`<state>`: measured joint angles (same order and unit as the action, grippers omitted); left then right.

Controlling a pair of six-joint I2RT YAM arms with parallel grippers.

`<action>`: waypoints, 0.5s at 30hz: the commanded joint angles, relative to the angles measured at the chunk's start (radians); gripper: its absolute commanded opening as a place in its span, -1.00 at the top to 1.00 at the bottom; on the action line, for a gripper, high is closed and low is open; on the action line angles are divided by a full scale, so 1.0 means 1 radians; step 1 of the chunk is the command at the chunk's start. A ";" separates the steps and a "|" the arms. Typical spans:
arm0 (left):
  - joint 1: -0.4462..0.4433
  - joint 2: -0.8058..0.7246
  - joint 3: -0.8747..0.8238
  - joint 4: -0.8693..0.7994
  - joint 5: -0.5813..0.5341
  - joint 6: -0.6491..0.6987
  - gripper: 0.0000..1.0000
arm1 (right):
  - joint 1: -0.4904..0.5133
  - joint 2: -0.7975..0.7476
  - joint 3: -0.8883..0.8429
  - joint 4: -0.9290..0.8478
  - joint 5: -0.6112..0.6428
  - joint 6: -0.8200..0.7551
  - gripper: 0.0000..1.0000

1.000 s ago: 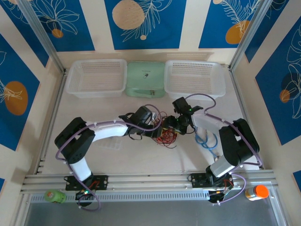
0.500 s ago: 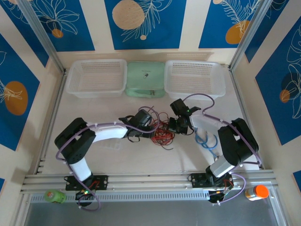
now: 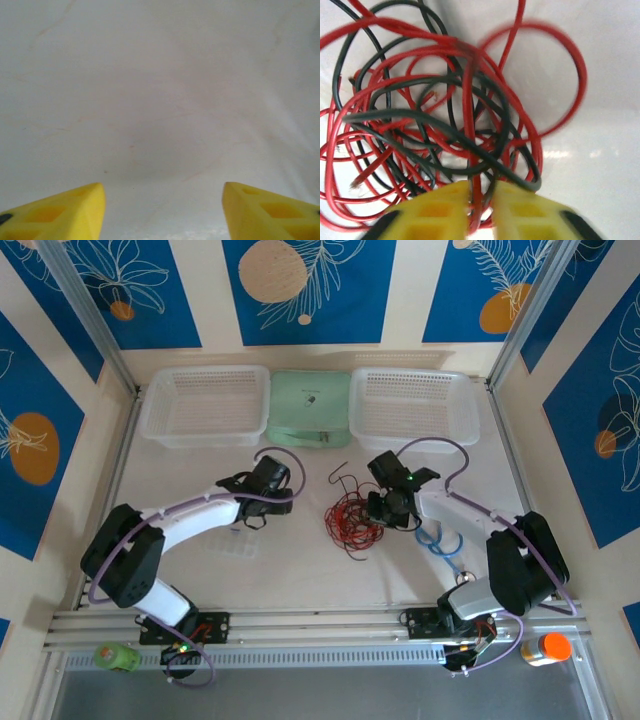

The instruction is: Untangle the cables

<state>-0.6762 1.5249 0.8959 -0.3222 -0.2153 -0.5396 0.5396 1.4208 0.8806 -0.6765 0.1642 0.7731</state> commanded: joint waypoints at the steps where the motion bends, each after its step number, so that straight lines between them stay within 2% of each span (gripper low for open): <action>1: -0.021 -0.055 -0.018 0.080 0.170 0.049 -0.43 | 0.014 -0.042 -0.006 -0.055 -0.028 0.007 0.18; 3: -0.050 -0.063 -0.003 0.103 0.250 0.077 -0.50 | 0.006 -0.062 0.003 -0.075 -0.011 0.007 -0.07; 6: -0.106 -0.036 0.053 0.059 0.322 0.120 -0.53 | -0.015 -0.090 0.013 -0.096 0.007 -0.001 -0.30; 10: -0.161 0.023 0.072 0.074 0.365 0.111 -0.55 | -0.058 -0.098 -0.015 -0.061 -0.018 -0.013 -0.41; 15: -0.190 0.117 0.067 0.179 0.394 0.047 -0.55 | -0.119 -0.044 -0.077 0.095 -0.127 -0.014 -0.46</action>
<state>-0.8574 1.5963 0.9527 -0.2001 0.1280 -0.4652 0.4416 1.3460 0.8330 -0.6586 0.1184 0.7654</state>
